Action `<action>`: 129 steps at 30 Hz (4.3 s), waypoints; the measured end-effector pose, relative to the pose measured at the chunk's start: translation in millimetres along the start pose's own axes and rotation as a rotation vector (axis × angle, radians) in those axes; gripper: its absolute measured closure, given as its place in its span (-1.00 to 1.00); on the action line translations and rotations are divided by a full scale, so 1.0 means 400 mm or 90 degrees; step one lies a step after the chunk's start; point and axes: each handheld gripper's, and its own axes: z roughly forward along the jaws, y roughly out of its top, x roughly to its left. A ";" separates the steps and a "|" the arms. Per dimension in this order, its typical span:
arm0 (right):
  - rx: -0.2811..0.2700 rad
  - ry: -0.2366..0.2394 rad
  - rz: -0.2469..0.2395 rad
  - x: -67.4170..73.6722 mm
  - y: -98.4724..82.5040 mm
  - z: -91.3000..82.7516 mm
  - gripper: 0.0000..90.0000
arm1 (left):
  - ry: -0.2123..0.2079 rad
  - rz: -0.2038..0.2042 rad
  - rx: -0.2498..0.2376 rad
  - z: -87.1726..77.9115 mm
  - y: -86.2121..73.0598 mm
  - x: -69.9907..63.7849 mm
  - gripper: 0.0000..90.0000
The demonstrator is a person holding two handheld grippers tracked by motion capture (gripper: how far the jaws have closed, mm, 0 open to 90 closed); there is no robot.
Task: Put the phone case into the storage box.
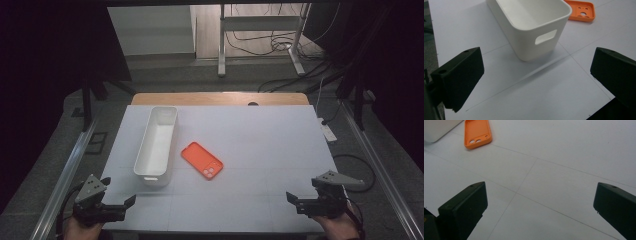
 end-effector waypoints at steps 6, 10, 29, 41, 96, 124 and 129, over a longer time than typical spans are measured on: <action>0.002 0.000 -0.003 0.000 0.001 0.002 -1.00 | -0.019 -0.008 -0.003 -0.001 -0.001 0.007 -1.00; 0.002 -0.001 -0.003 0.001 0.001 0.002 -1.00 | -0.026 -0.018 -0.008 -0.003 -0.002 0.011 -1.00; 0.024 0.010 -0.030 0.012 0.009 0.014 -1.00 | -0.042 -0.013 -0.008 -0.002 -0.004 0.012 -1.00; 0.026 0.027 -0.043 0.020 0.036 0.037 -1.00 | -0.042 -0.014 -0.007 -0.002 -0.004 0.013 -1.00; 0.074 0.091 -0.110 0.107 0.163 0.190 -1.00 | -0.048 0.004 0.002 0.002 -0.002 0.007 -1.00; 0.096 0.104 -0.144 0.160 0.213 0.286 -1.00 | -0.053 -0.001 0.002 0.003 -0.002 0.010 -1.00; 0.100 0.106 -0.161 0.173 0.225 0.305 -1.00 | -0.054 -0.001 0.003 0.003 -0.002 0.010 -1.00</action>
